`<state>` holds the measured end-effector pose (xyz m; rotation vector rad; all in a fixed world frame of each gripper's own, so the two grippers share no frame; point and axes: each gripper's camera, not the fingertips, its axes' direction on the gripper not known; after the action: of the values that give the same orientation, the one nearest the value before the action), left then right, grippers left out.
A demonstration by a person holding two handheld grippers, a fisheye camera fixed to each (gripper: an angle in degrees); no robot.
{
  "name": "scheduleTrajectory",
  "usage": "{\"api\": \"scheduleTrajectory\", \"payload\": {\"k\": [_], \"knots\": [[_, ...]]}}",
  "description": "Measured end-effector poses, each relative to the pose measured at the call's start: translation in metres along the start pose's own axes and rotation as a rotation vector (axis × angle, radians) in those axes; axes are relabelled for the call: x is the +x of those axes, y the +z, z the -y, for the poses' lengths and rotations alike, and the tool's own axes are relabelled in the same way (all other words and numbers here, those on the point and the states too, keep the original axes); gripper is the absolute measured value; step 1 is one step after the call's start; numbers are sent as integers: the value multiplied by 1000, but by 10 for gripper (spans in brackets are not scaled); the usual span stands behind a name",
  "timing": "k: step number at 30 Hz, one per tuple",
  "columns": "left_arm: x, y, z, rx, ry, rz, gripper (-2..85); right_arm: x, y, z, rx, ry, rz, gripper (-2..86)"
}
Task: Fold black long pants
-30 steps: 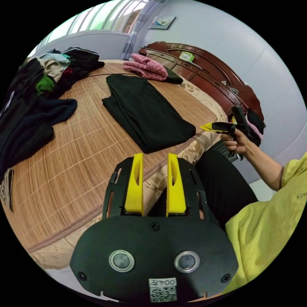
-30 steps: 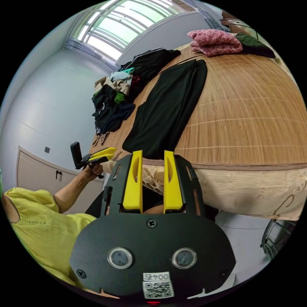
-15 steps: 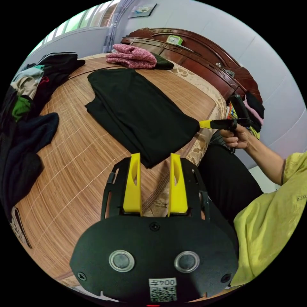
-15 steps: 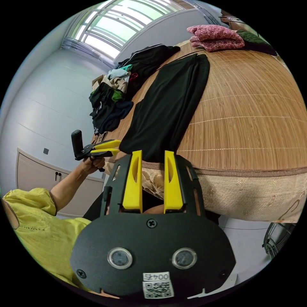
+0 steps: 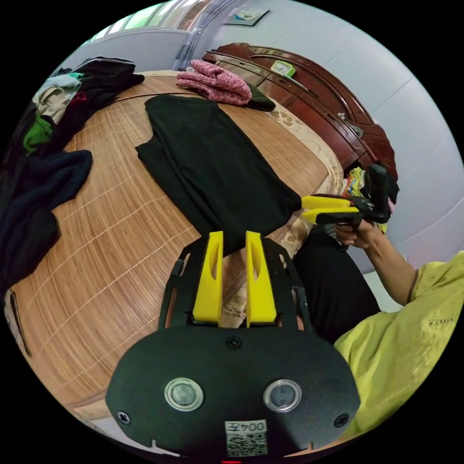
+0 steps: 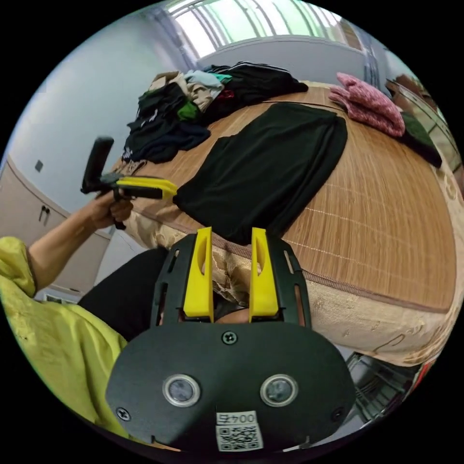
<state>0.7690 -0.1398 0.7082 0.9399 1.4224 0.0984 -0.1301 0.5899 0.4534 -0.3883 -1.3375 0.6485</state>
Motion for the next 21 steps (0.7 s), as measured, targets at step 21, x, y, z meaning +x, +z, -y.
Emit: {"api": "scheduleTrajectory", "payload": {"k": [21], "knots": [[74,137,176,-411,132,73,40,-59,46,1,-36,-323,-422,108]]}}
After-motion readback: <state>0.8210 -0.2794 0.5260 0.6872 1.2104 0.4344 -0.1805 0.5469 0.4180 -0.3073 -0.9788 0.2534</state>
